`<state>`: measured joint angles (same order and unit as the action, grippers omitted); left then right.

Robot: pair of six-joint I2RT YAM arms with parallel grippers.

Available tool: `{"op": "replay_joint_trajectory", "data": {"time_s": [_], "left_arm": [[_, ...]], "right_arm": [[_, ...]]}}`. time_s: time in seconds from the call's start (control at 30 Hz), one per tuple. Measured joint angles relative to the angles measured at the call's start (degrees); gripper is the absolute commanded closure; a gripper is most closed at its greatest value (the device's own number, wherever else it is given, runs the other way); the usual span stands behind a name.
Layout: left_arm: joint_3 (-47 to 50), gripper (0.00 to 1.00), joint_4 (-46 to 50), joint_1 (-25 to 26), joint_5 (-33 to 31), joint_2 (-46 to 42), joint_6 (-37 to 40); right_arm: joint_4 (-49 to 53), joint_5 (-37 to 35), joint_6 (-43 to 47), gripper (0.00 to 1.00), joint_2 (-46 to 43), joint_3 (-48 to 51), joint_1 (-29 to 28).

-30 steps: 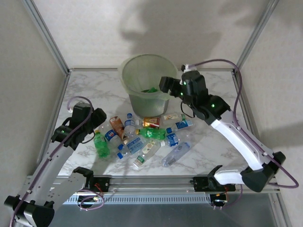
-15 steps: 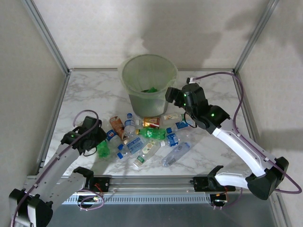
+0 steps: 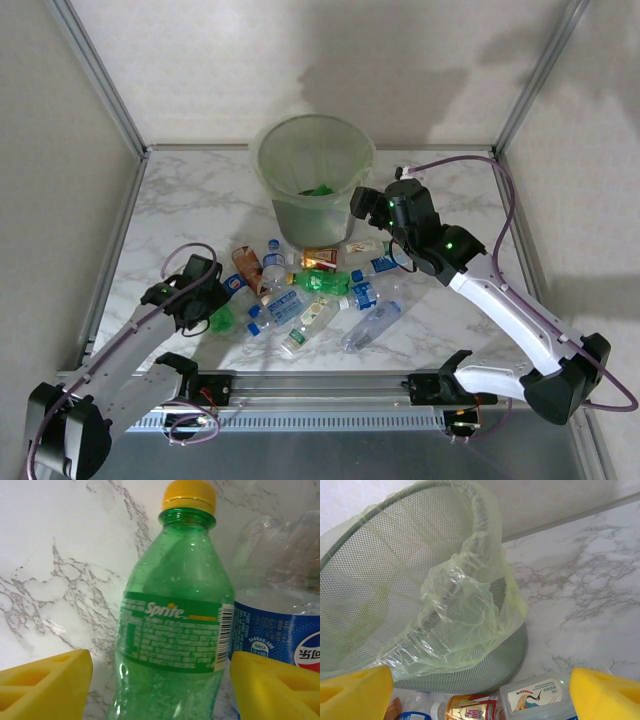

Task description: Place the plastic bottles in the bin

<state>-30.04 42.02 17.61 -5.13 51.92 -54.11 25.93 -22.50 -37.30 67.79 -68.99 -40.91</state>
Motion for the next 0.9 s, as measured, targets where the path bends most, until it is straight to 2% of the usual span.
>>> {"op": "replay_joint_trajectory", "data": {"time_s": [0.3,0.7,0.9], "left_arm": [[2.93,0.26,-4.09,0.00,1.31,2.16,-1.11],[4.83,0.36,-6.36,-0.07,2.12,3.10,-2.10],[1.95,0.42,-3.56,-0.04,1.46,-1.68,-2.80]], "right_arm": [[0.07,0.17,0.00,0.07,0.79,-0.02,0.04],[0.42,0.22,0.00,0.07,1.18,-0.46,0.26],[0.42,1.38,0.00,0.08,1.22,-0.90,0.26]]}}
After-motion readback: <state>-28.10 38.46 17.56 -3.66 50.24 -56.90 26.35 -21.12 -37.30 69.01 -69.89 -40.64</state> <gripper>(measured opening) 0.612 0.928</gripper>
